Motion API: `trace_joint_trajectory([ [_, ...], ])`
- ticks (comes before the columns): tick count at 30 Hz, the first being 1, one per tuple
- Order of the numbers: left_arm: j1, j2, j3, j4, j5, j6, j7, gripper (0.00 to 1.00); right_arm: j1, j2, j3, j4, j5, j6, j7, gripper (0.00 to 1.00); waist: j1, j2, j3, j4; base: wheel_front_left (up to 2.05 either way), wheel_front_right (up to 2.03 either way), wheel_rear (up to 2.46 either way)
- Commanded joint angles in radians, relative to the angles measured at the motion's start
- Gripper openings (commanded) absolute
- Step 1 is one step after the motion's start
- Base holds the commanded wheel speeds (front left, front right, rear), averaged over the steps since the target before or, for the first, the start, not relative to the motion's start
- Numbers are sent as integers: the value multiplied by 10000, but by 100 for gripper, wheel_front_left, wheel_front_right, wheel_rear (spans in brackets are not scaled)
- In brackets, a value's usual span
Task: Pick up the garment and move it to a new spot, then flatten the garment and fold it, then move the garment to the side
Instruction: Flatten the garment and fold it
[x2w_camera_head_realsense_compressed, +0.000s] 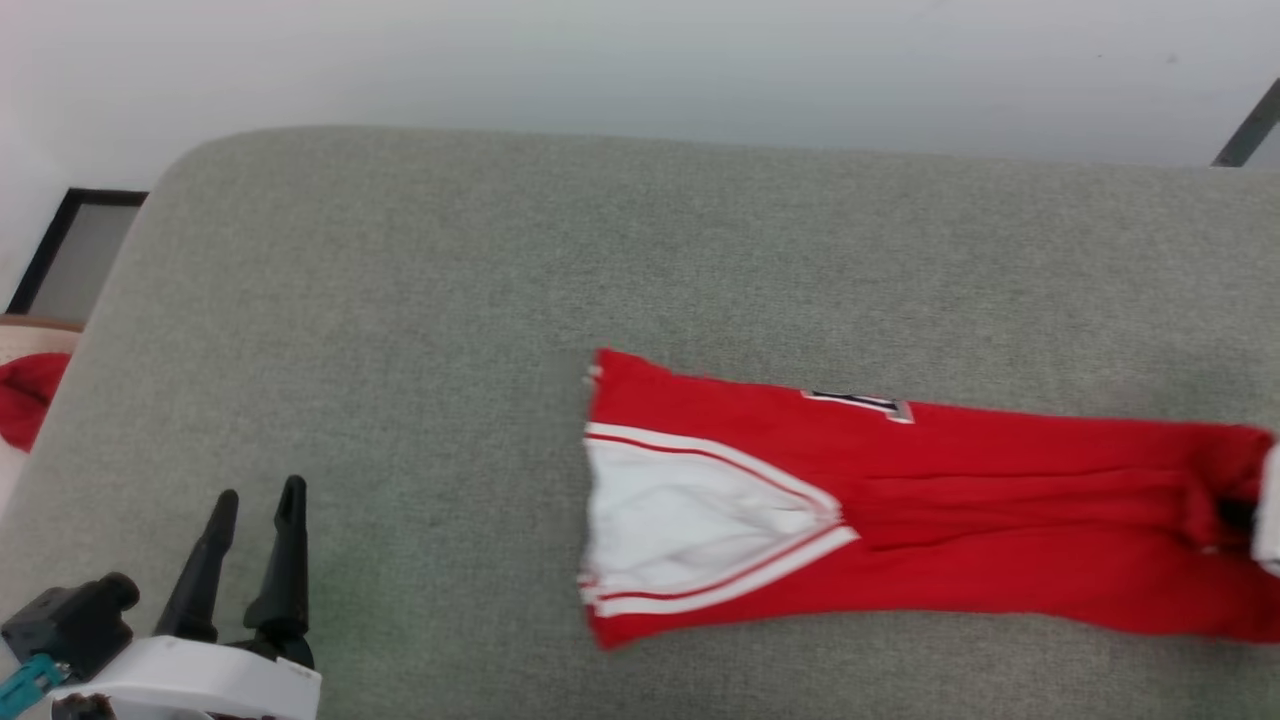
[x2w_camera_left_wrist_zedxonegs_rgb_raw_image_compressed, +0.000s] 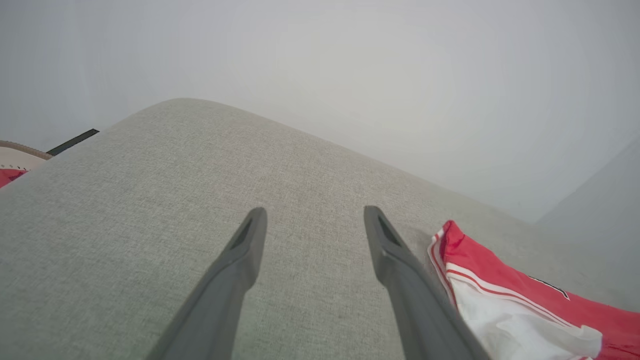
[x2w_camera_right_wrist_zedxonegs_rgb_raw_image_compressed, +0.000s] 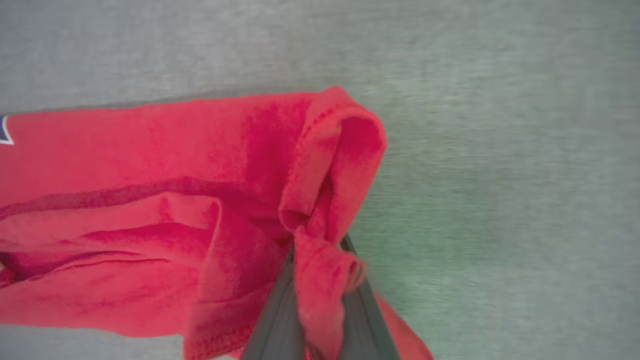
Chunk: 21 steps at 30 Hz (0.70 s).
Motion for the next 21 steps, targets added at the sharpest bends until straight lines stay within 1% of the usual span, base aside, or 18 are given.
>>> trace_joint_trajectory([
  [1,103,-13,17,-59,33,-27,-29,100,-171,-255,-165,136,-171,-12,-47,0,0,0,-39,-78,0,0,0],
  [4,132,37,-21,-93,39,-8,34,100,-369,-507,-368,354,-378,-12,-61,0,0,0,-80,-157,0,0,0],
  [7,210,48,-3,-112,-41,32,89,100,-630,-366,-456,376,-381,-11,6,0,0,0,-171,-299,0,0,0],
  [10,336,49,50,-159,-134,70,103,100,-781,-155,-14,30,-121,-11,134,0,0,0,-324,-452,0,0,0],
  [16,673,108,121,-256,-259,185,189,100,-950,979,470,-1177,1254,-11,812,0,0,0,-739,-708,0,0,0],
  [21,822,104,71,-426,-322,242,268,100,-771,2232,873,-2100,1597,-9,1145,0,0,0,-959,-675,0,0,0],
])
